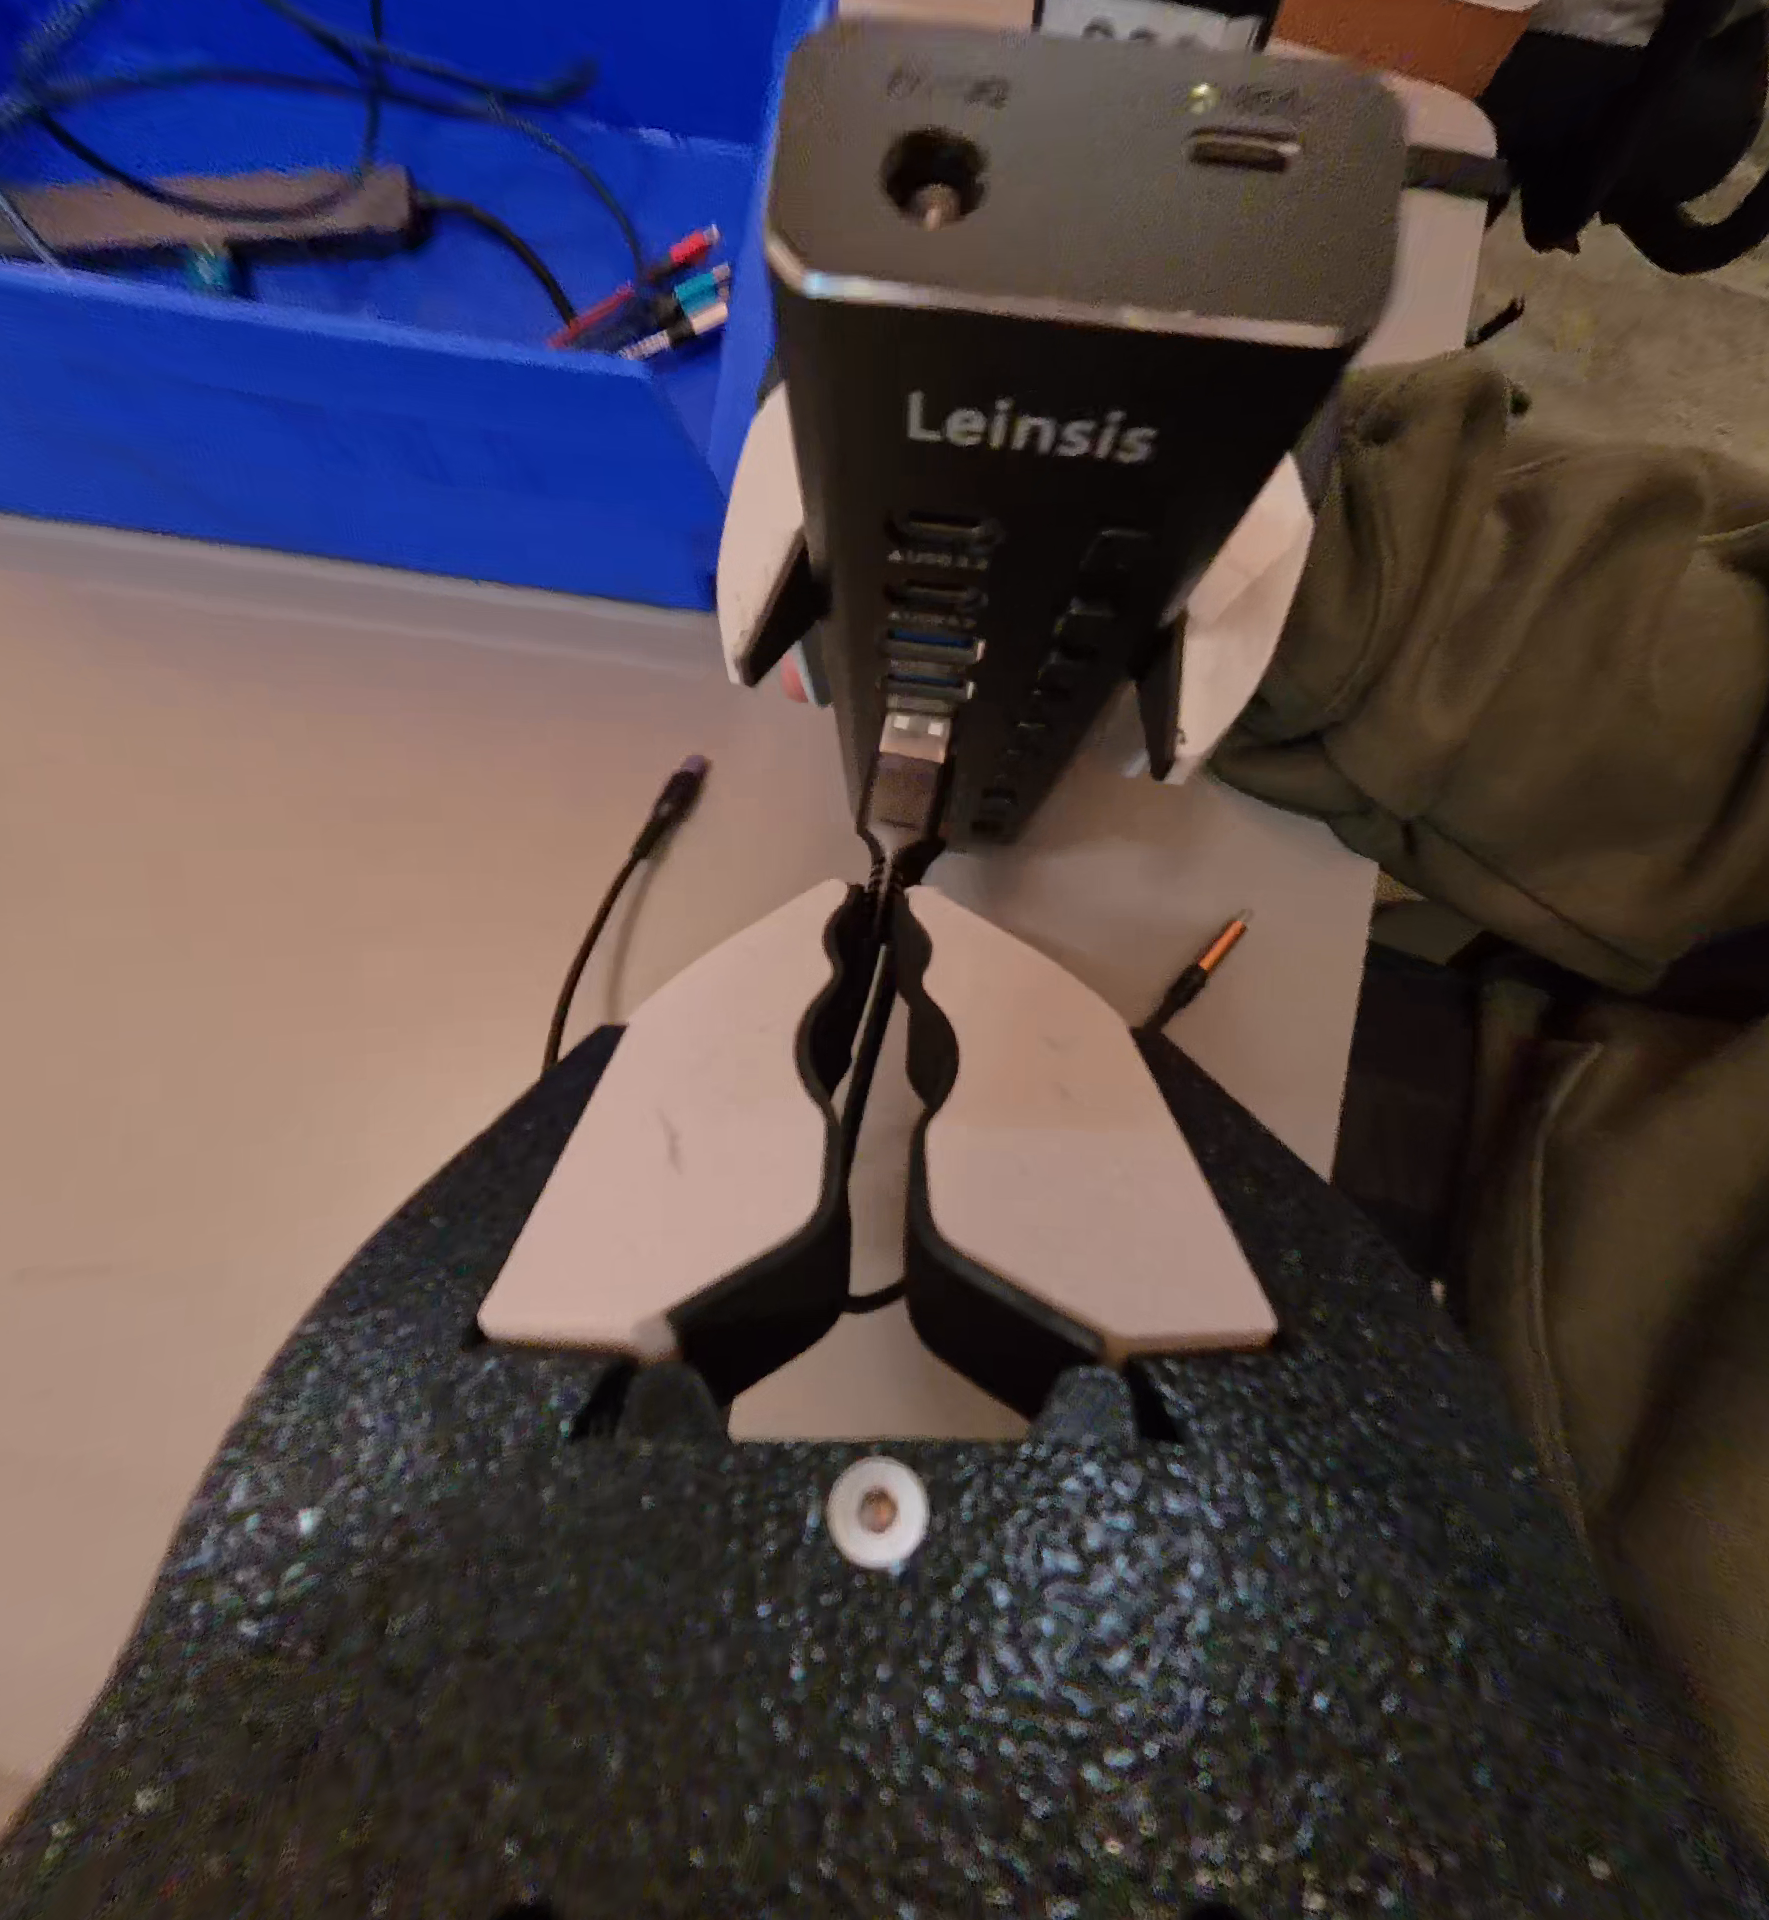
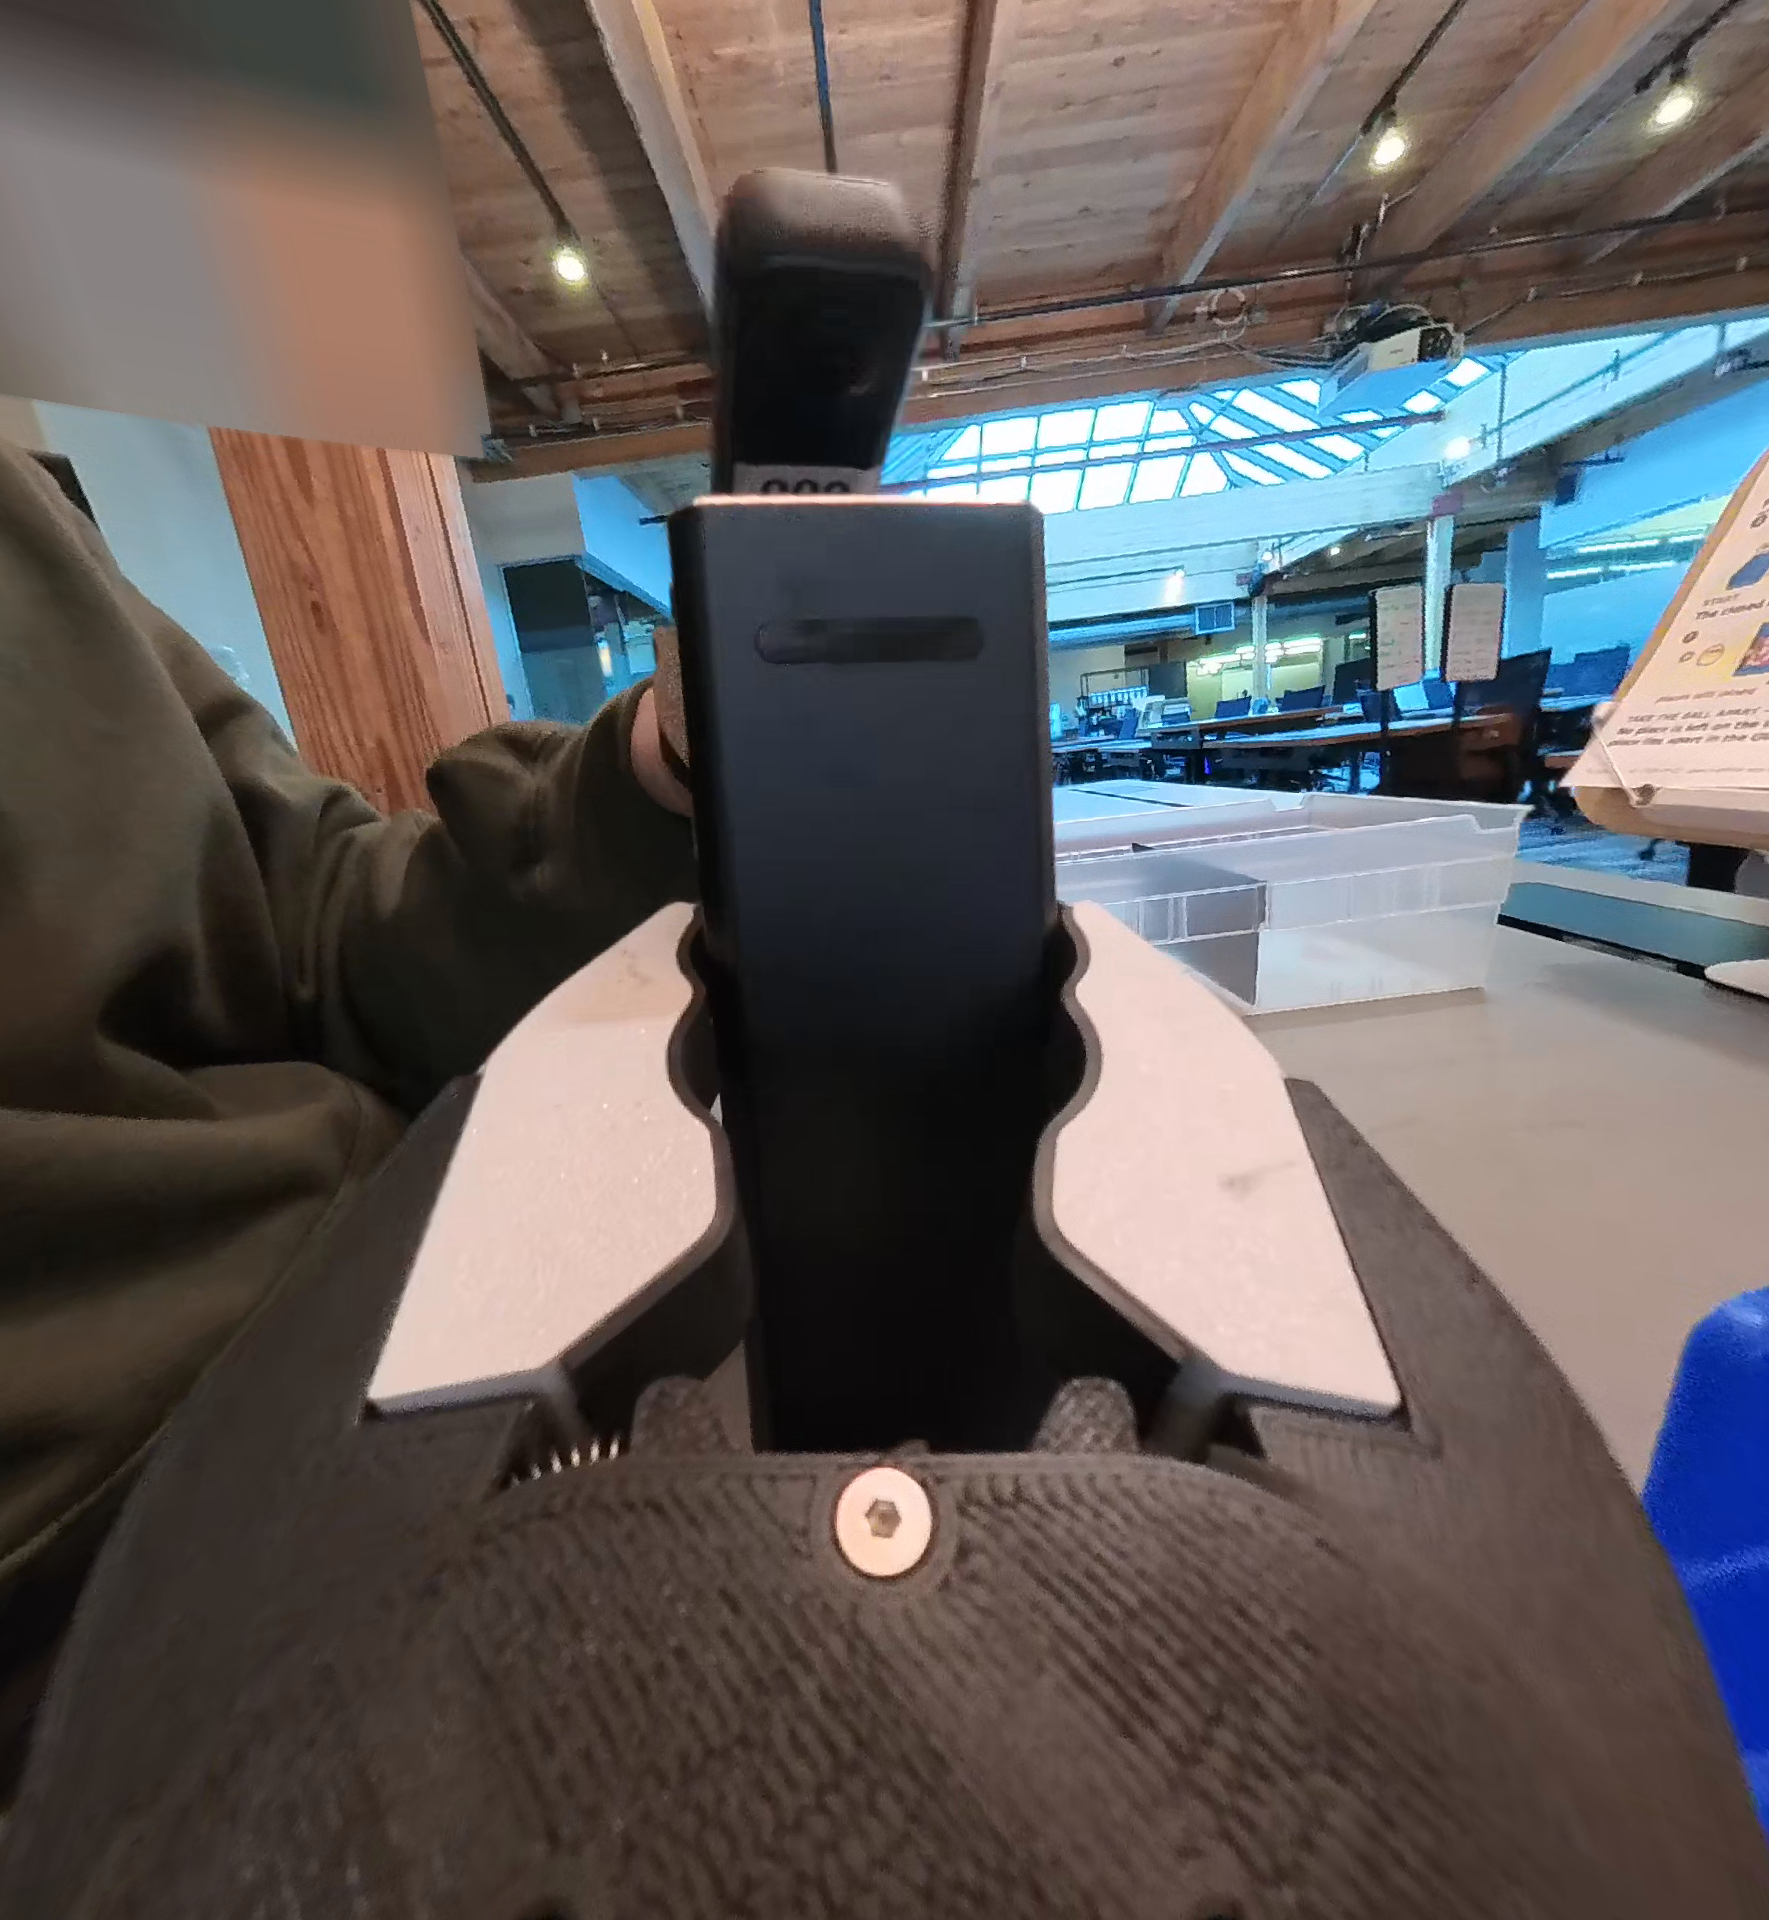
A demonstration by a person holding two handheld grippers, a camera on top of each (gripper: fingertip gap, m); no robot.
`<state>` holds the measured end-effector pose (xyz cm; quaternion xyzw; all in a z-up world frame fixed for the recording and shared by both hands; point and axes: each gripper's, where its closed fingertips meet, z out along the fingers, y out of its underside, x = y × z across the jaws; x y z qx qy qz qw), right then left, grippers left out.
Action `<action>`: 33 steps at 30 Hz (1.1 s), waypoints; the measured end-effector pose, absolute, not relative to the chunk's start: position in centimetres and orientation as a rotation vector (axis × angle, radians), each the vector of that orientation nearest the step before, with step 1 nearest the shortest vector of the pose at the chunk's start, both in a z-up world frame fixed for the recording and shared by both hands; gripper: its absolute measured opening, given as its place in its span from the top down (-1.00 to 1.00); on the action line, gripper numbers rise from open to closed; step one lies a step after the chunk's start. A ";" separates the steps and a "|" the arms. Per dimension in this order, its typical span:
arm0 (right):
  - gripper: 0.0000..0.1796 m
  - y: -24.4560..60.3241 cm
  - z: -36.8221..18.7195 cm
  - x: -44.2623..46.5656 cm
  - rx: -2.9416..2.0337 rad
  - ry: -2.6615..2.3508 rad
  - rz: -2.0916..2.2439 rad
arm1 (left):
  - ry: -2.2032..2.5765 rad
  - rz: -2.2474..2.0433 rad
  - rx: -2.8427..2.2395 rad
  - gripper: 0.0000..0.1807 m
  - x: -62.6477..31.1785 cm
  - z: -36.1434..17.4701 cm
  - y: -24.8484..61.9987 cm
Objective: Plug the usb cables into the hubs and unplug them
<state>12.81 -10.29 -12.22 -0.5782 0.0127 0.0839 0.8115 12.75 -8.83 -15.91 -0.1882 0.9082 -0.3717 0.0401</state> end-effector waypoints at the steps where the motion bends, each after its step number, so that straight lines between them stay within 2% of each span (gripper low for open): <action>1: 0.31 -10.3 -12.3 13.0 -1.237 0.041 0.178 | 2.729 -1.186 -0.554 0.96 13.1 -15.4 -8.9; 4: 0.30 -10.3 -12.2 13.1 -1.225 0.053 0.203 | 2.626 -1.373 -0.547 0.96 13.4 -14.4 -9.0; 16: 0.31 -10.3 -12.3 12.2 -1.244 0.001 0.235 | 2.475 -1.820 -0.540 0.93 12.2 -16.0 -10.2; 17: 0.31 -10.3 -12.3 12.3 -1.240 0.006 0.229 | 2.471 -1.816 -0.536 0.88 12.1 -16.0 -10.4; 25: 0.31 -10.5 -12.2 12.6 -1.232 0.024 0.215 | 2.406 -1.647 -0.403 0.94 12.8 -16.0 -10.4; 33: 0.30 -10.8 -12.0 13.1 -1.191 0.070 0.248 | 2.336 -1.762 -0.479 0.93 13.0 -15.3 -11.1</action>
